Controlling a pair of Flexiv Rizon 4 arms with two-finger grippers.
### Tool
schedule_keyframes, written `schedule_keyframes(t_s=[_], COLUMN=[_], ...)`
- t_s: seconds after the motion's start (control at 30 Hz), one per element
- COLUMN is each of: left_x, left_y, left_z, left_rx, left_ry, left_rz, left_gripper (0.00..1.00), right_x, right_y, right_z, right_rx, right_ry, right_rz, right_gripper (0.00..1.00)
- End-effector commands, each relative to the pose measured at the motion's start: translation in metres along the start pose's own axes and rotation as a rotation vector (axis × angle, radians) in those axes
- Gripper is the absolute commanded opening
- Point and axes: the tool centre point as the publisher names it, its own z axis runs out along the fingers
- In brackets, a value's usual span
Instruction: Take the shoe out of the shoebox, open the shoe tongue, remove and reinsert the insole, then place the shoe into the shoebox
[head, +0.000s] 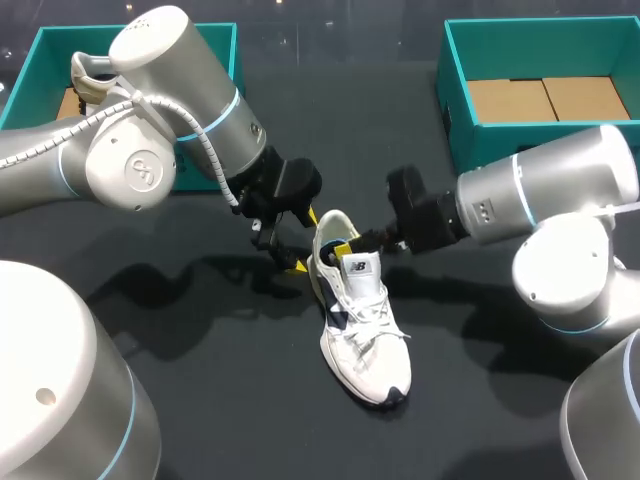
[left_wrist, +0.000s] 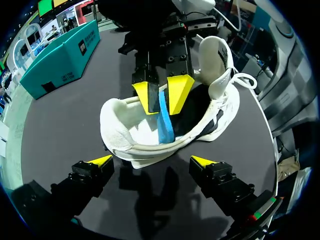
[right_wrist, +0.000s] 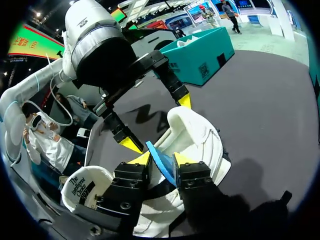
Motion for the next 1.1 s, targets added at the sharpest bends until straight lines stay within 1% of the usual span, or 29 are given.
schedule_keyframes(t_s=[0.03,0.13,0.27,0.73,0.83,0.93,1.03,1.1], left_x=[0.000,0.000,0.000,0.000,0.000,0.000,0.000,0.000], left_y=[0.000,0.000,0.000,0.000,0.000,0.000,0.000,0.000], left_z=[0.000,0.000,0.000,0.000,0.000,0.000,0.000,-0.005], left_rx=[-0.001,-0.001,-0.001,-0.001,-0.001,-0.001,-0.001,0.000], left_ry=[0.000,0.000,0.000,0.000,0.000,0.000,0.000,0.012], left_rz=[0.001,0.001,0.001,0.001,0.001,0.001,0.001,0.017], left_gripper=[1.00,1.00,1.00,1.00,1.00,1.00,1.00,1.00], right_x=[-0.008,-0.010,-0.008,0.010,0.011,0.008,0.006,0.005], right_y=[0.009,0.016,0.020,0.018,0.017,0.017,0.022,0.025], right_z=[0.006,0.005,0.003,-0.005,-0.012,-0.021,-0.029,-0.032], right_rx=[-0.017,-0.030,-0.033,-0.007,0.004,0.012,0.024,0.032], right_ry=[0.023,0.023,0.004,-0.071,-0.094,-0.110,-0.116,-0.116], right_rz=[-0.023,-0.041,-0.059,-0.084,-0.071,-0.059,-0.053,-0.052], right_gripper=[0.47,0.49,0.49,0.48,0.48,0.48,0.48,0.48])
